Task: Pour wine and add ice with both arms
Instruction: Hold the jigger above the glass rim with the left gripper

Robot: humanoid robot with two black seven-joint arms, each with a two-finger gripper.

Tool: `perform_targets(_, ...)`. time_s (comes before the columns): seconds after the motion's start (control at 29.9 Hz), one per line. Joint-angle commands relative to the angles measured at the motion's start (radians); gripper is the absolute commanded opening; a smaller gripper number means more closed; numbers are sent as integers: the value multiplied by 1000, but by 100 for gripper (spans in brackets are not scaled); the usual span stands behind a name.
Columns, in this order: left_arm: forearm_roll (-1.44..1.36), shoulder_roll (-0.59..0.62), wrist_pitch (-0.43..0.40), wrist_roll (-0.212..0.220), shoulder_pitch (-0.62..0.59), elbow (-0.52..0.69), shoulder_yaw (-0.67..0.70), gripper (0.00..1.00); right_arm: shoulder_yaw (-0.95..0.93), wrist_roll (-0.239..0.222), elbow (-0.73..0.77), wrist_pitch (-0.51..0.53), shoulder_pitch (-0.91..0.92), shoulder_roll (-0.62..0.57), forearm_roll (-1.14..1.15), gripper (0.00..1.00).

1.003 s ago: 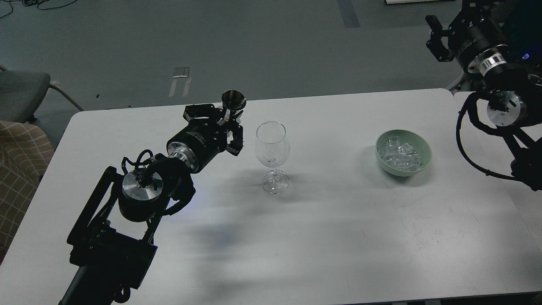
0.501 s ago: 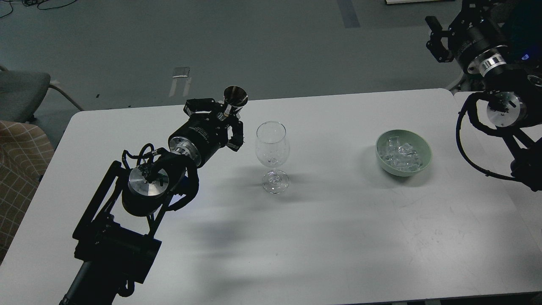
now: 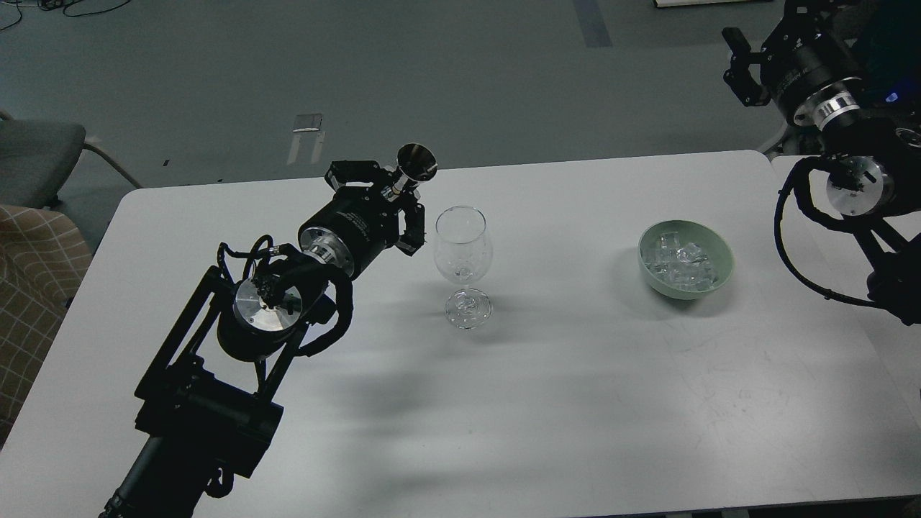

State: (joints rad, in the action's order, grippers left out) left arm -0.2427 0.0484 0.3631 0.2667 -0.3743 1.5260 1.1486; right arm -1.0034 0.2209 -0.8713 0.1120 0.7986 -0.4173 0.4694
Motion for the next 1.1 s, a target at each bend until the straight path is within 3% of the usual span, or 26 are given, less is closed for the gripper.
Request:
perform_targets(0.0, -21, 1, -1, 0, -5, 2, -10, 0, 0, 0, 0, 0, -2, 0, 0, 100)
perform_targets(1.07, -107, 11, -12, -1, -17, 14, -12, 0, -1, 0, -2, 0, -6, 2, 0, 100)
